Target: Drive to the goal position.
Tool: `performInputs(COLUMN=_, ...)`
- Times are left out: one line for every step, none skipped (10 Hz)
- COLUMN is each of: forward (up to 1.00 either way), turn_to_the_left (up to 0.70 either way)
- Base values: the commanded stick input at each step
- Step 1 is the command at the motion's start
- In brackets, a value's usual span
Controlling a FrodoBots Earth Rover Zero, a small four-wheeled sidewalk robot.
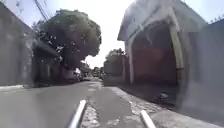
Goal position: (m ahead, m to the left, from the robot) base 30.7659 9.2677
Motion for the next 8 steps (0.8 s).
performInputs(forward=1.00, turn_to_the_left=0.00)
performInputs(forward=1.00, turn_to_the_left=0.00)
performInputs(forward=1.00, turn_to_the_left=0.00)
performInputs(forward=1.00, turn_to_the_left=0.00)
performInputs(forward=1.00, turn_to_the_left=0.00)
performInputs(forward=1.00, turn_to_the_left=0.00)
performInputs(forward=1.00, turn_to_the_left=0.00)
performInputs(forward=1.00, turn_to_the_left=0.00)
